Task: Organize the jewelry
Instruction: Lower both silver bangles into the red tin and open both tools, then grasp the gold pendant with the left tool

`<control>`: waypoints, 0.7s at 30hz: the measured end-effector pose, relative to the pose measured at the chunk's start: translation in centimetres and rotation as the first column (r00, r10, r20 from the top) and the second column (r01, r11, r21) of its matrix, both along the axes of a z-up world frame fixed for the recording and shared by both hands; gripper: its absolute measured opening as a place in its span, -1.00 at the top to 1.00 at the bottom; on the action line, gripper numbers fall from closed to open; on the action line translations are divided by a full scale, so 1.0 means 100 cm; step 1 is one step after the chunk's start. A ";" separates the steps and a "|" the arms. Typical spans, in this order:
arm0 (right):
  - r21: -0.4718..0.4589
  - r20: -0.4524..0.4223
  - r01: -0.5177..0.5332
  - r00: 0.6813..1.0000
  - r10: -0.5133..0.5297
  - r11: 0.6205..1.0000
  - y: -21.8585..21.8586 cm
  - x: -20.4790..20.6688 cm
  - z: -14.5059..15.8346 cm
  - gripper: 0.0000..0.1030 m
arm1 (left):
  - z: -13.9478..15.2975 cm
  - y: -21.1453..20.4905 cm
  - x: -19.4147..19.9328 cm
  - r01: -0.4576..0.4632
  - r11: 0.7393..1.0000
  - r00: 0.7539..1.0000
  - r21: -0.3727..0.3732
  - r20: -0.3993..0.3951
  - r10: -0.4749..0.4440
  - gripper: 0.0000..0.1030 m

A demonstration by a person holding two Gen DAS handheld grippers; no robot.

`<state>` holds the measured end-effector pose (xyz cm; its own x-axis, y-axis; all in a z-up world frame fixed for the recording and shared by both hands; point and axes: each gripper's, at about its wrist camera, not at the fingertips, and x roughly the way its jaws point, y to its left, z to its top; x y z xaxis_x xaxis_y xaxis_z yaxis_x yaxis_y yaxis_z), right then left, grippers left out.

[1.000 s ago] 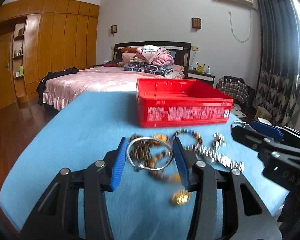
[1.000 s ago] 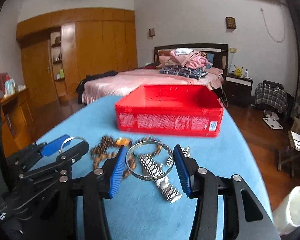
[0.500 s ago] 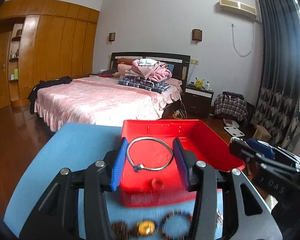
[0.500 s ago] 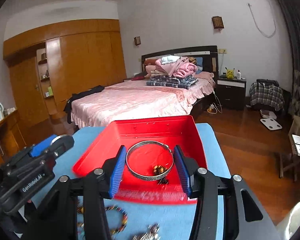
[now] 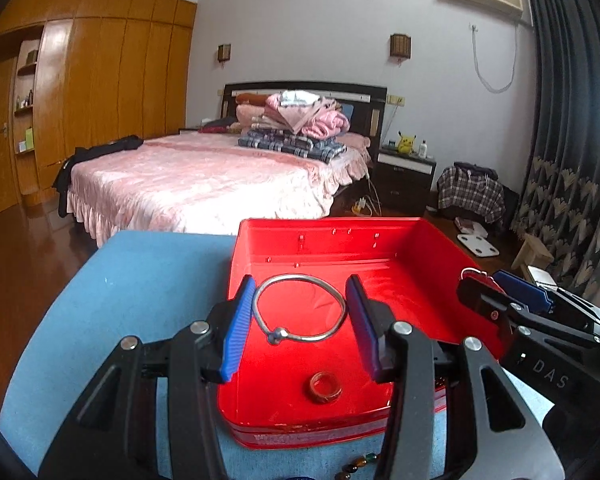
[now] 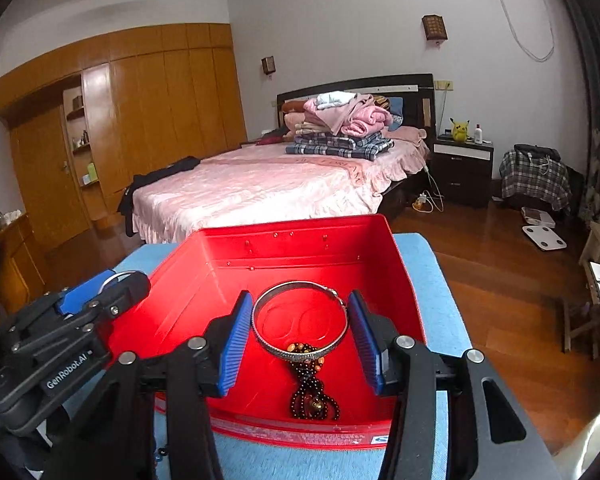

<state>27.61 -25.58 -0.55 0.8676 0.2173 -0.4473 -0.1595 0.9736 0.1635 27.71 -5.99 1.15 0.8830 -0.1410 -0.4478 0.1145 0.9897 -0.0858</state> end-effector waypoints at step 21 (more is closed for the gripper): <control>0.089 0.036 0.060 0.997 -0.063 0.994 -0.029 -0.098 0.002 -0.18 | 0.023 0.034 -0.108 -0.014 0.999 0.997 0.030 0.083 0.012 -0.41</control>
<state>17.80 -28.52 -0.34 0.8968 0.2003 -0.3945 -0.1079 0.9637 0.2441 16.95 -2.63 3.47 0.9187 -0.1166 -0.3773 0.1070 0.9932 -0.0466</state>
